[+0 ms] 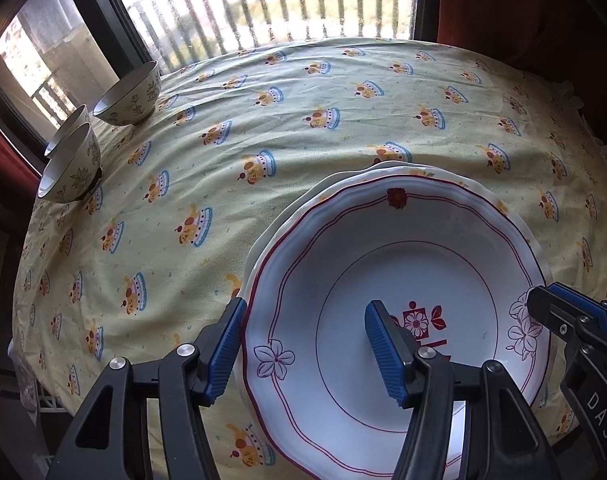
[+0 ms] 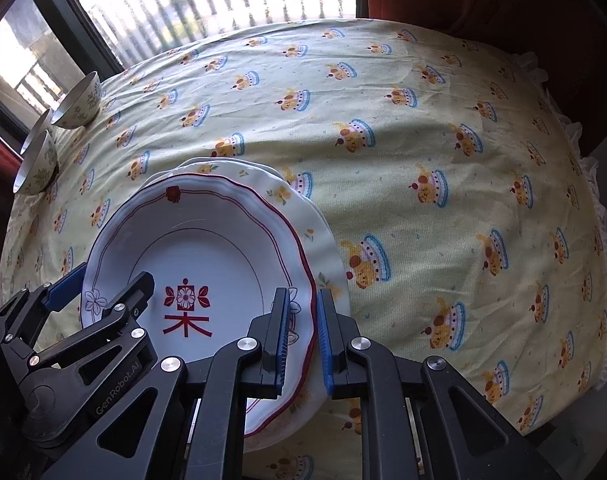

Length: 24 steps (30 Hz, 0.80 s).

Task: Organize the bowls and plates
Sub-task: 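Lower the red-rimmed plate onto the beaded plate and open both grippers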

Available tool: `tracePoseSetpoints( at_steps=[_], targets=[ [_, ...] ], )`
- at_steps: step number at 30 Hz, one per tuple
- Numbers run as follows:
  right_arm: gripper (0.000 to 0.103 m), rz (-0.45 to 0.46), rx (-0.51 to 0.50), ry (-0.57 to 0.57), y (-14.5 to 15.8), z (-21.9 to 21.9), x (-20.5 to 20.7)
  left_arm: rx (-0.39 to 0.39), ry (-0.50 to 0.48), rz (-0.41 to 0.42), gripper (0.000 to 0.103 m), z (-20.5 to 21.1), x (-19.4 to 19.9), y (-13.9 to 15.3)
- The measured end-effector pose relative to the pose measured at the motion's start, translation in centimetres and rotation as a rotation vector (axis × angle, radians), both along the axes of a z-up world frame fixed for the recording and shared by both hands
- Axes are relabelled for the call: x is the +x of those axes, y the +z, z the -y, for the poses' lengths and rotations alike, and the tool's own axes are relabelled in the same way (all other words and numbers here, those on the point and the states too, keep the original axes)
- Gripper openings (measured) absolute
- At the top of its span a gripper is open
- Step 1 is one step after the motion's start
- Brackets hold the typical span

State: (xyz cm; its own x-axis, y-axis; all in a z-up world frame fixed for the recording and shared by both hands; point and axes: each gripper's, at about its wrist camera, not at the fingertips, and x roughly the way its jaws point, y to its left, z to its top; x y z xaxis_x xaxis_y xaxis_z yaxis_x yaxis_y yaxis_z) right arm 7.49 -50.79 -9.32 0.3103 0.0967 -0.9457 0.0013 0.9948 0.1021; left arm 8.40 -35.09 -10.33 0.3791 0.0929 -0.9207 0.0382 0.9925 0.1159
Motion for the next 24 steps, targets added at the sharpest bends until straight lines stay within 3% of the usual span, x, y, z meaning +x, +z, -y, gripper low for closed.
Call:
tracePoseSetpoints(
  at_steps=[10, 14, 20, 22, 24],
  targets=[
    [0.017, 0.012, -0.011, 0.013, 0.1, -0.3, 0.2, 0.003, 0.006, 0.014, 0.079, 0.5, 0.0, -0.3],
    [0.016, 0.016, -0.003, 0.028, 0.1, -0.3, 0.1, -0.025, 0.002, -0.004, 0.093, 0.8, -0.1, -0.5],
    [0.017, 0.009, 0.004, 0.046, 0.1, -0.2, 0.3, -0.036, -0.004, -0.037, 0.098, 0.6, -0.7, -0.6],
    [0.020, 0.009, -0.004, 0.057, 0.1, -0.4, 0.4, -0.052, -0.004, -0.044, 0.100, 0.2, -0.9, -0.5],
    [0.034, 0.015, 0.006, 0.071, 0.2, -0.7, 0.5, -0.067, 0.003, -0.051, 0.101, -0.2, -1.0, -0.5]
  ],
)
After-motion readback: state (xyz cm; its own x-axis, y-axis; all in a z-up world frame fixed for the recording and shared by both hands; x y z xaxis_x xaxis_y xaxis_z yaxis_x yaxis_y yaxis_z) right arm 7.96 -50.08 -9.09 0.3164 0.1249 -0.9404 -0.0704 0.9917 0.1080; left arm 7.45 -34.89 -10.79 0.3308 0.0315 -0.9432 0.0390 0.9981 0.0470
